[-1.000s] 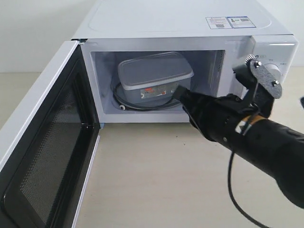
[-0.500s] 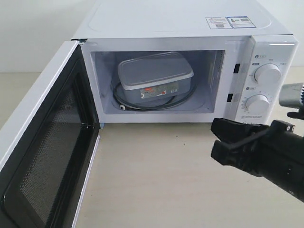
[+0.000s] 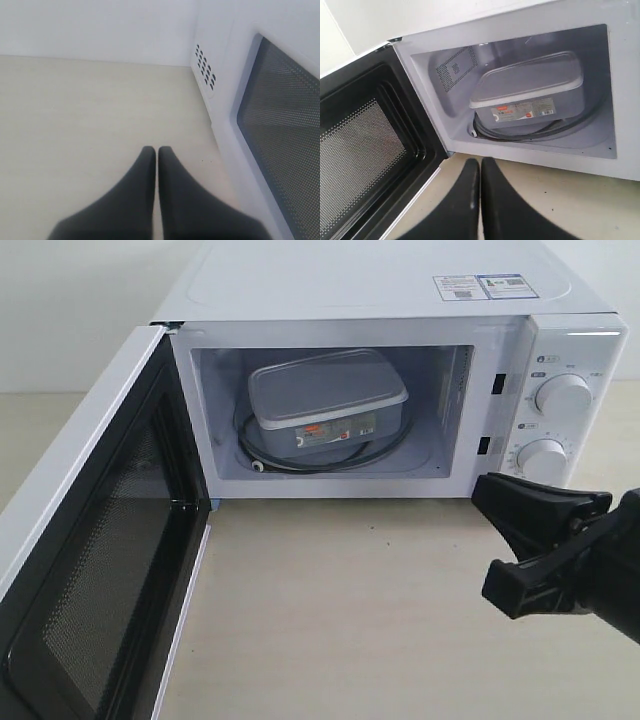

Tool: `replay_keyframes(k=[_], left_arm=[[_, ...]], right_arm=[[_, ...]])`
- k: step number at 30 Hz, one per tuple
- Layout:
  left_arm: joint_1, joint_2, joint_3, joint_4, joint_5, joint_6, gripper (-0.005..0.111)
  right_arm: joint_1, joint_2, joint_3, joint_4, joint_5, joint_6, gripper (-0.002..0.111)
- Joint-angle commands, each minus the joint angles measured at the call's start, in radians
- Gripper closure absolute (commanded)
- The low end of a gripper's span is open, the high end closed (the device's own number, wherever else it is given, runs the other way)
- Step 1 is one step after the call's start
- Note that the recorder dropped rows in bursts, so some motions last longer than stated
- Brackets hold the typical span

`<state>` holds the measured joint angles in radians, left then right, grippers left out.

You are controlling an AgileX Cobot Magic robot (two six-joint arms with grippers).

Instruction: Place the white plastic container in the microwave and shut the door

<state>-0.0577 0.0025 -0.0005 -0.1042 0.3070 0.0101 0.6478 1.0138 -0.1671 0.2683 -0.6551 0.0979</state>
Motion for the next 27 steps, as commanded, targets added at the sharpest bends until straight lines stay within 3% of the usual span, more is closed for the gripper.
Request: replay_keyframes(k=[1, 4, 8, 14, 19, 27], left_arm=[[0.004, -0.003, 0.0, 0.0, -0.011, -0.002, 0.102], [0.004, -0.003, 0.0, 0.0, -0.011, -0.002, 0.102], [0.004, -0.003, 0.0, 0.0, -0.011, -0.002, 0.102], [0.004, -0.003, 0.0, 0.0, -0.011, -0.002, 0.102], [0.004, -0.003, 0.0, 0.0, -0.011, -0.002, 0.102], [0.004, -0.003, 0.0, 0.0, -0.011, -0.002, 0.102]], right_arm=[[0.002, -0.034, 0.004, -0.004, 0.009, -0.008, 0.108], [-0.046, -0.214, 0.004, -0.006, 0.13, -0.091, 0.108], [-0.295, -0.516, 0.004, -0.006, 0.449, -0.19, 0.108], [-0.465, -0.786, 0.087, -0.006, 0.529, -0.287, 0.108], [-0.53, -0.882, 0.167, -0.006, 0.529, -0.287, 0.108], [-0.536, -0.905, 0.167, 0.002, 0.644, -0.264, 0.108]])
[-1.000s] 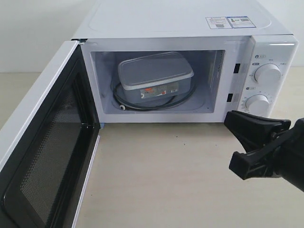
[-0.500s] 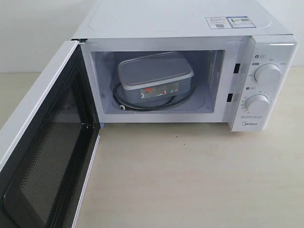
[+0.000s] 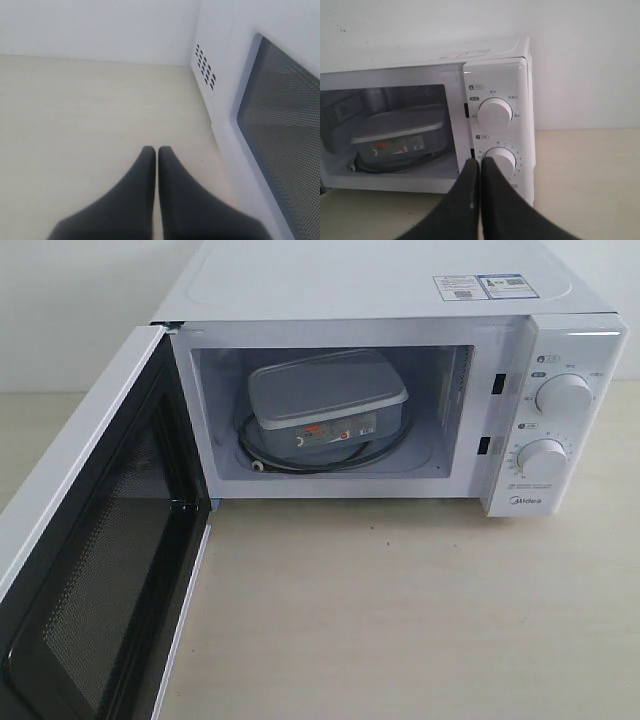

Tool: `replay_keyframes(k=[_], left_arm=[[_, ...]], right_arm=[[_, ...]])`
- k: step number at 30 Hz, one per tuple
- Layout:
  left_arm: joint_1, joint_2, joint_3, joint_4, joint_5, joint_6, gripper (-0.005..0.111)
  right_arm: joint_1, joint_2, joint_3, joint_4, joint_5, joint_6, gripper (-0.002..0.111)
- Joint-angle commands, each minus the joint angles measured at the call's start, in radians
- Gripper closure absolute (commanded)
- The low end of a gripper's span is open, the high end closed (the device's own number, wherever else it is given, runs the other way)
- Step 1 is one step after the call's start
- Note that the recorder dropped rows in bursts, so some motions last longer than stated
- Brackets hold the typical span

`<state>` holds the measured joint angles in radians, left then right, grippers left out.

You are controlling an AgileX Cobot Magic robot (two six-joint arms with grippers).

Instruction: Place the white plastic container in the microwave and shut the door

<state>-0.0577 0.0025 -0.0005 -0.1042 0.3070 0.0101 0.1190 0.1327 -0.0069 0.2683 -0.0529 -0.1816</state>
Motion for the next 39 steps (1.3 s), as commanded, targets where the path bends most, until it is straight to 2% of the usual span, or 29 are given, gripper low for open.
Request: replay_keyframes(k=[1, 8, 13, 21, 39], left_arm=[[0.004, -0.003, 0.0, 0.0, -0.011, -0.002, 0.102], [0.004, -0.003, 0.0, 0.0, -0.011, -0.002, 0.102], [0.004, -0.003, 0.0, 0.0, -0.011, -0.002, 0.102], [0.004, -0.003, 0.0, 0.0, -0.011, -0.002, 0.102], [0.004, -0.003, 0.0, 0.0, -0.011, -0.002, 0.102]], right_arm=[[-0.008, -0.038, 0.007, 0.002, 0.053, 0.021, 0.108], [-0.01, -0.133, 0.007, -0.12, 0.234, 0.134, 0.108], [-0.01, -0.133, 0.007, -0.252, 0.268, 0.293, 0.108], [-0.01, -0.133, 0.007, -0.199, 0.329, 0.158, 0.108], [-0.033, -0.133, 0.007, -0.197, 0.398, 0.157, 0.108]])
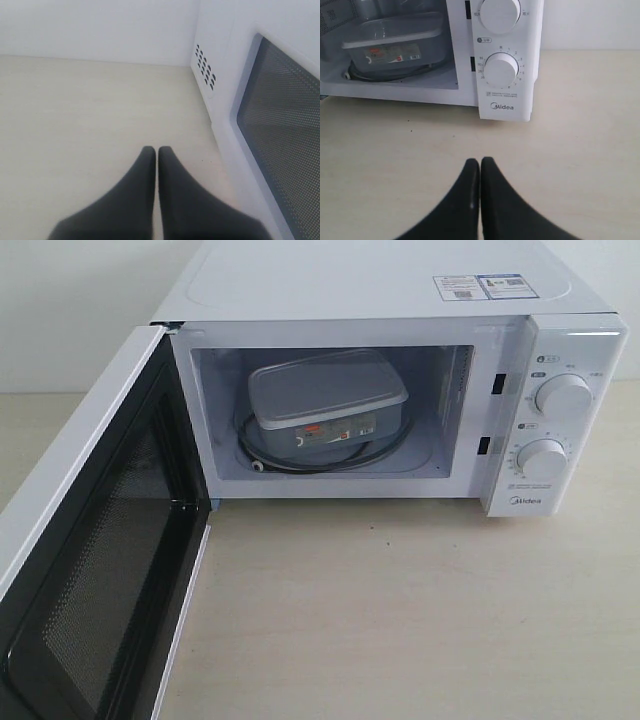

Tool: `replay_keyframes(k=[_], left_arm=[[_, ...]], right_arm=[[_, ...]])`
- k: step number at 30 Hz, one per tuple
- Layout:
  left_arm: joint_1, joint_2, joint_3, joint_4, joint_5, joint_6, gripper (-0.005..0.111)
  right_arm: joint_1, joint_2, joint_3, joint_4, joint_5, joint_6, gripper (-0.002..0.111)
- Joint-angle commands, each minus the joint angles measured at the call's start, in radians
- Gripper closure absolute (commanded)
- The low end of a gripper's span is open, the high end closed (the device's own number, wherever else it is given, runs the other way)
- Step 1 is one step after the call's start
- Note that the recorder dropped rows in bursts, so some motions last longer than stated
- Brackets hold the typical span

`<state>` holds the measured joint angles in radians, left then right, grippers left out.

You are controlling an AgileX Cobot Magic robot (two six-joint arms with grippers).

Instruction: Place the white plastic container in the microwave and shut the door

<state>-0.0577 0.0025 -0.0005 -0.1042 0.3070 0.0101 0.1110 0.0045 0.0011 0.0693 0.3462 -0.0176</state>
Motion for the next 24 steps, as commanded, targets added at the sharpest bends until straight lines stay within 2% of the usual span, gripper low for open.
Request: replay_keyframes(k=[1, 7, 24], left_arm=[[0.004, -0.003, 0.0, 0.0, -0.011, -0.002, 0.102], [0.004, -0.003, 0.0, 0.0, -0.011, -0.002, 0.102], [0.004, -0.003, 0.0, 0.0, -0.011, -0.002, 0.102]], right_arm=[[-0.044, -0.004, -0.001, 0.002, -0.001, -0.007, 0.108], [-0.141, -0.004, -0.001, 0.002, -0.001, -0.007, 0.108], [-0.141, -0.004, -0.001, 0.002, -0.001, -0.007, 0.108]])
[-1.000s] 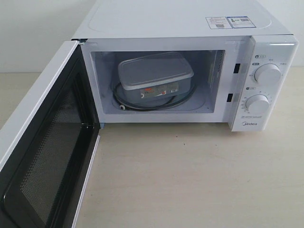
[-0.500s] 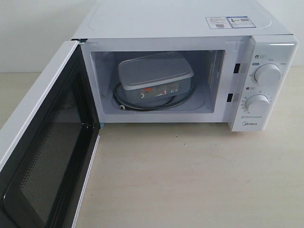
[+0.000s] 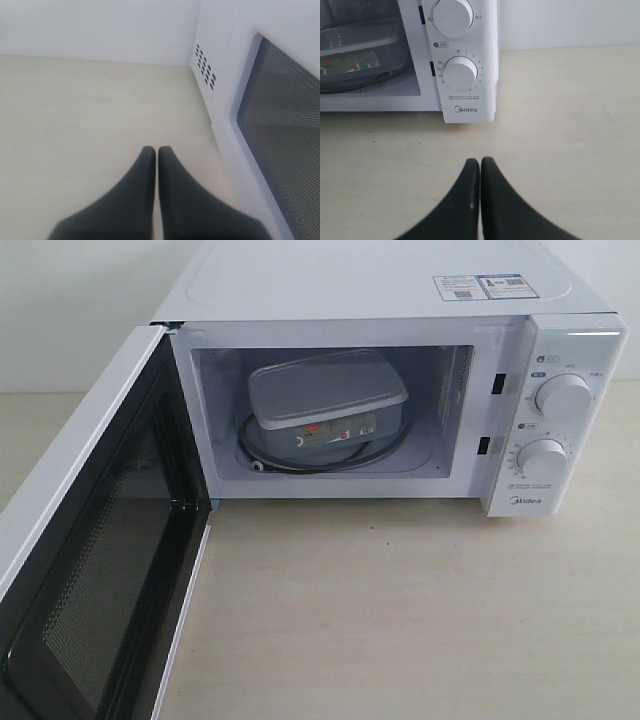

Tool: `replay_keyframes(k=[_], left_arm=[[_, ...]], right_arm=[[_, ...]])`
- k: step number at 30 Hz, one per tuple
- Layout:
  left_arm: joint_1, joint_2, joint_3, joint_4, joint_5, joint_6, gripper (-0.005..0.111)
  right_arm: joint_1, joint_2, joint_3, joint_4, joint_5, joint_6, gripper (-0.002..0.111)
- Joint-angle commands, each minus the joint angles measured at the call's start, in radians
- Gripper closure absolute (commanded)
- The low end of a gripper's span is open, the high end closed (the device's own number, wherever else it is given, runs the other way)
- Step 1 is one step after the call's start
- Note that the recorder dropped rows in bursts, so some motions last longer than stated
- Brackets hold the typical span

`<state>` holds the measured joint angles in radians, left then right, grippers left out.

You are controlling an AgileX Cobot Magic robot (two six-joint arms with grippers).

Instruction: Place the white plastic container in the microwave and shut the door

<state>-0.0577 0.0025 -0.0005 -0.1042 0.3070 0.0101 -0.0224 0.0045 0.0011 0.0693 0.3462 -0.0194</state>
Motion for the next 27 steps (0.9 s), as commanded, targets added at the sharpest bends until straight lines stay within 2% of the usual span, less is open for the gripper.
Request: replay_keyframes(k=[1, 6, 8, 13, 14, 15, 18, 23, 25, 27], left_arm=[[0.004, -0.003, 0.0, 0.0, -0.011, -0.002, 0.102], [0.004, -0.003, 0.0, 0.0, -0.013, -0.002, 0.102], [0.004, -0.003, 0.0, 0.003, -0.063, -0.002, 0.102], [0.004, -0.003, 0.0, 0.003, -0.547, -0.01, 0.102], [0.004, -0.003, -0.005, -0.018, -0.599, -0.01, 0.102], [0.004, -0.003, -0.04, -0.034, -0.596, -0.01, 0.102], [0.004, 0.011, -0.192, -0.038, -0.413, 0.008, 0.102], [0.004, 0.245, -0.466, -0.032, 0.113, 0.019, 0.102], [0.004, 0.355, -0.542, -0.039, 0.248, 0.019, 0.102], [0.004, 0.435, -0.601, -0.066, 0.292, 0.019, 0.102]], right_arm=[[-0.008, -0.004, -0.001, 0.002, -0.001, -0.005, 0.108], [-0.008, -0.004, -0.001, 0.002, -0.001, -0.005, 0.108], [-0.008, -0.004, -0.001, 0.002, 0.003, -0.005, 0.108], [-0.008, -0.004, -0.001, 0.002, 0.003, -0.005, 0.108], [-0.008, -0.004, -0.001, 0.002, 0.003, -0.005, 0.108], [-0.008, -0.004, -0.001, 0.002, 0.003, -0.005, 0.108], [-0.008, -0.004, -0.001, 0.002, 0.003, -0.005, 0.108], [-0.008, -0.004, -0.001, 0.002, 0.003, -0.005, 0.108], [-0.008, -0.004, -0.001, 0.002, 0.003, -0.005, 0.108], [-0.008, -0.004, -0.001, 0.002, 0.003, -0.005, 0.108]])
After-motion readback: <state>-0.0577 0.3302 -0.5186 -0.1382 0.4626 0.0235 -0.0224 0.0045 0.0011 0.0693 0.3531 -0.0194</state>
